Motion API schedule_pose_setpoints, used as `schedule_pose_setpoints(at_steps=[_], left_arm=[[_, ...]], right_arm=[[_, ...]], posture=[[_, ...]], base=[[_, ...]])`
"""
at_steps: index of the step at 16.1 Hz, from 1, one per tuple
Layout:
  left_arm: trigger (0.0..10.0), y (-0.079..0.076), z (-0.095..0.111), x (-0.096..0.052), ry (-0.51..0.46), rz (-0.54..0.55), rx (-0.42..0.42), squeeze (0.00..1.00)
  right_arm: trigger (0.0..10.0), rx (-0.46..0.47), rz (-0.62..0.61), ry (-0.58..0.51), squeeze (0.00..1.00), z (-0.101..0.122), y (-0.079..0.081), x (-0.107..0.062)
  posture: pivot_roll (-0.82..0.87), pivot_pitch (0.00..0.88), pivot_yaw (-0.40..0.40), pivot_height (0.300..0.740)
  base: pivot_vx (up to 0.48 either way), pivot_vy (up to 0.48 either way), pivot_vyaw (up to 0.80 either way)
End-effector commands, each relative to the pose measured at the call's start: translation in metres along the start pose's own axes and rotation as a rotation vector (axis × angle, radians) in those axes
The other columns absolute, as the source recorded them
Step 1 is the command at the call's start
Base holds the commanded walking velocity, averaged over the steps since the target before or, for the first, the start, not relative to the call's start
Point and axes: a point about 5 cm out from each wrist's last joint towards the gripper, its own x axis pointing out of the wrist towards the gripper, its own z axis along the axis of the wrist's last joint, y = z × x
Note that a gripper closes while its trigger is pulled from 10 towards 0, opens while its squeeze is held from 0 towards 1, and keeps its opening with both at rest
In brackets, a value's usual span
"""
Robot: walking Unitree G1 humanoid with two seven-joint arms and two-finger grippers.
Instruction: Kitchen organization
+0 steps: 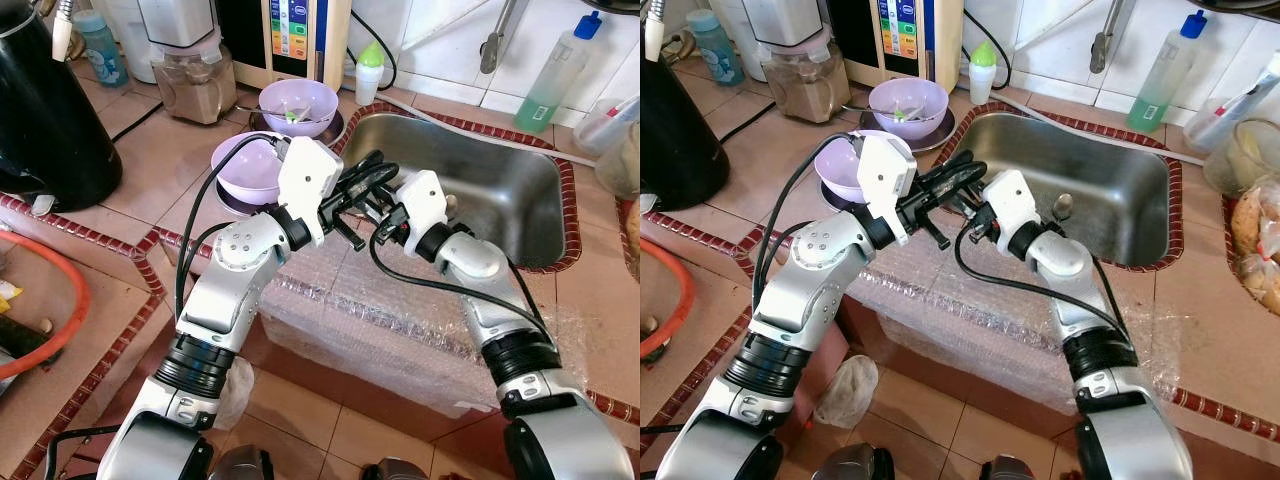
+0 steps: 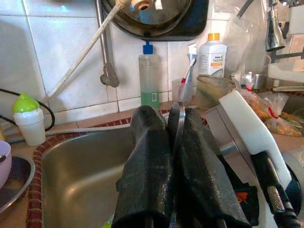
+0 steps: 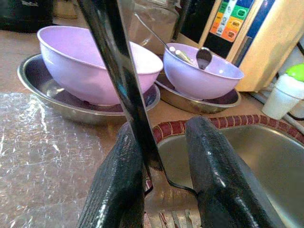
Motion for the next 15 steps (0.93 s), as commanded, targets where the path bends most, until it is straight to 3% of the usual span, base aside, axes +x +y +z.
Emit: schedule_pose_setpoints(at_steps=[1,2,3,4,5,6,7,11,15], left_arm=[[0.4,0.001,-0.003,-0.003,0.021,-0.007,0.028,0.00],[0.7,0.001,-0.003,-0.003,0.027,-0.009,0.041,0.00],[1.8,0.001,-0.005,-0.005,0.036,-0.008,0.059,0.00],[4.4,0.001,-0.006,-0.006,0.040,-0.005,0.064,0.00],[9.8,0.001,-0.008,-0.008,0.051,0.002,0.068,0.00],[10.0,0.000,-0.011,-0.009,0.061,0.007,0.070,0.00],[10.0,-0.001,-0.016,-0.013,0.072,0.028,0.062,1.00],[10.0,0.005,-0.024,-0.024,0.114,0.097,0.072,1.00],[10.0,0.002,-0.032,-0.037,0.182,0.095,0.062,1.00]], right_arm=[[0.0,0.006,-0.041,-0.009,0.00,0.004,-0.016,-0.003],[0.0,0.002,-0.043,-0.005,0.00,0.005,-0.018,-0.003],[0.0,-0.008,-0.046,0.004,0.00,0.005,-0.023,-0.001],[0.0,-0.013,-0.048,0.009,0.00,0.005,-0.024,0.001],[0.0,-0.021,-0.055,0.021,0.00,0.005,-0.027,0.003],[0.0,-0.029,-0.059,0.034,0.00,0.004,-0.029,0.005],[0.0,-0.051,-0.066,0.063,0.00,0.001,-0.031,0.009],[0.0,-0.112,-0.095,0.136,0.00,-0.003,-0.032,0.018],[0.0,-0.146,-0.129,0.210,0.00,-0.012,-0.033,0.019]], posture=[[-0.06,0.069,0.011,0.740],[-0.06,0.074,0.009,0.740],[-0.06,0.082,0.007,0.740],[-0.05,0.089,0.005,0.740],[-0.04,0.098,0.003,0.740],[-0.04,0.098,0.003,0.740],[-0.01,0.124,-0.007,0.740],[0.04,0.153,-0.017,0.740],[0.09,0.178,-0.021,0.740]], base=[[0.000,0.000,0.00],[0.000,0.000,0.00],[0.000,0.000,0.00],[0.000,0.000,0.00],[0.000,0.000,0.00],[0.000,0.000,0.00],[0.000,0.000,0.00],[0.000,0.000,0.00],[0.000,0.000,0.00]])
